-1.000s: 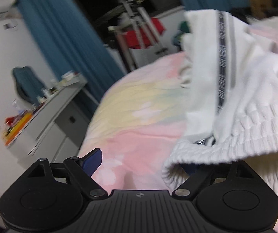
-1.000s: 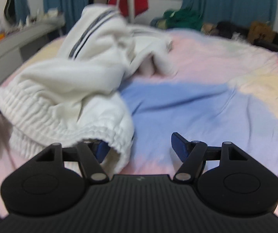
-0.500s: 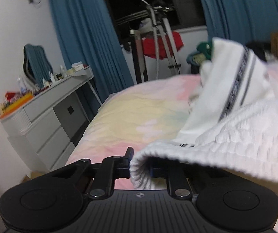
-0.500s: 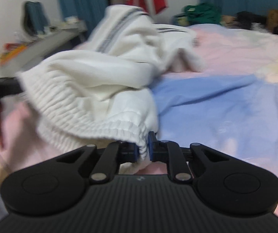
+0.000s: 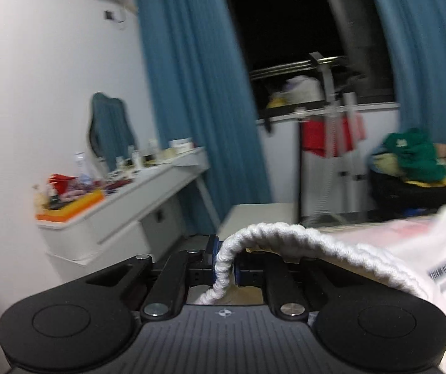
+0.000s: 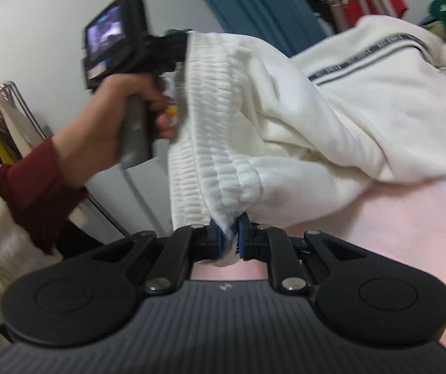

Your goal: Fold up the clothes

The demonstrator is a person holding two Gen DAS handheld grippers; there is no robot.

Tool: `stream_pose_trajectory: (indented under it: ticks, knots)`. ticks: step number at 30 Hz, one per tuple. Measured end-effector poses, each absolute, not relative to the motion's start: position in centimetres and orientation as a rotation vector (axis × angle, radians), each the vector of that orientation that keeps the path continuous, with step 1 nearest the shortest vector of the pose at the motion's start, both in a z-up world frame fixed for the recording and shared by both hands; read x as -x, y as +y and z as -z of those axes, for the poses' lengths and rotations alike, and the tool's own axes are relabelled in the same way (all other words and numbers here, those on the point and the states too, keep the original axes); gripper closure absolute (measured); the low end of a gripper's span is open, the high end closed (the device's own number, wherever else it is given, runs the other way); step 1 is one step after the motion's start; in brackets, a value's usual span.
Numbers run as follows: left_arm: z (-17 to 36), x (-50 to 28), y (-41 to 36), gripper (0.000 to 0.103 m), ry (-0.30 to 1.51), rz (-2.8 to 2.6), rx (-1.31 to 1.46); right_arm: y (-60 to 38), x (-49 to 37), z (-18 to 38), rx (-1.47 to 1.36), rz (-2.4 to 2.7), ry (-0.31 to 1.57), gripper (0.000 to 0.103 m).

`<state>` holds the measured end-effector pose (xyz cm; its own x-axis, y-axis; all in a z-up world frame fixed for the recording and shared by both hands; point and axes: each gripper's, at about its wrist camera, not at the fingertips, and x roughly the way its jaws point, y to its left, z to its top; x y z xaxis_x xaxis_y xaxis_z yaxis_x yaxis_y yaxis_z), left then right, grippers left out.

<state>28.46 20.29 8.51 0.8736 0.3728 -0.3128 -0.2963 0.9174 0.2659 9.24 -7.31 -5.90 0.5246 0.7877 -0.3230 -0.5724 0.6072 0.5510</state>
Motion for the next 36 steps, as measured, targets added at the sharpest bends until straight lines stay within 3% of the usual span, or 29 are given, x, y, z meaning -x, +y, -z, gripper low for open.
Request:
stream_pose_trajectory:
  ticks: [5,9,11,14,16,19,22,30,36]
  knots:
    - [-5.5,-35.6,26.6,0.092,0.495,-0.471,-0.223,-1.8,-13.8,7.2,-0.4,-0.839,0.609,0.089]
    - [-0.5,-37.2,31.8,0.091,0.624,-0.465,-0.068,0.0,-15.0,9.0,-0.397,-0.847,0.622,0.085]
    - [1.1,-36.8,33.7,0.087,0.659,-0.441,-0.004,0.4,-14.9,9.2,-0.385,-0.848,0.613,0.075]
    - [2.4,-35.3,35.9,0.071,0.681,-0.407,0.025,1.0,-15.1,9.0,-0.365,-0.844,0.626,0.047]
    - [2.6,-33.6,36.8,0.047,0.68,-0.4,0.019,0.7,-14.9,8.8,-0.357,-0.852,0.637,0.014]
    - [3.2,-30.0,37.5,0.027,0.678,-0.402,0.002,0.0,-13.8,8.2,-0.335,-0.848,0.609,0.016]
    - [3.1,-26.5,37.6,0.021,0.672,-0.425,-0.018,-1.8,-13.0,7.6,-0.345,-0.822,0.594,0.016]
    - [1.1,-15.0,33.3,0.019,0.598,-0.368,0.043,-11.3,-11.6,5.3,-0.356,-0.692,0.551,0.016]
    - [-0.7,-10.7,24.0,0.018,0.525,-0.205,0.086,-21.3,-11.7,5.9,-0.386,-0.517,0.541,0.016]
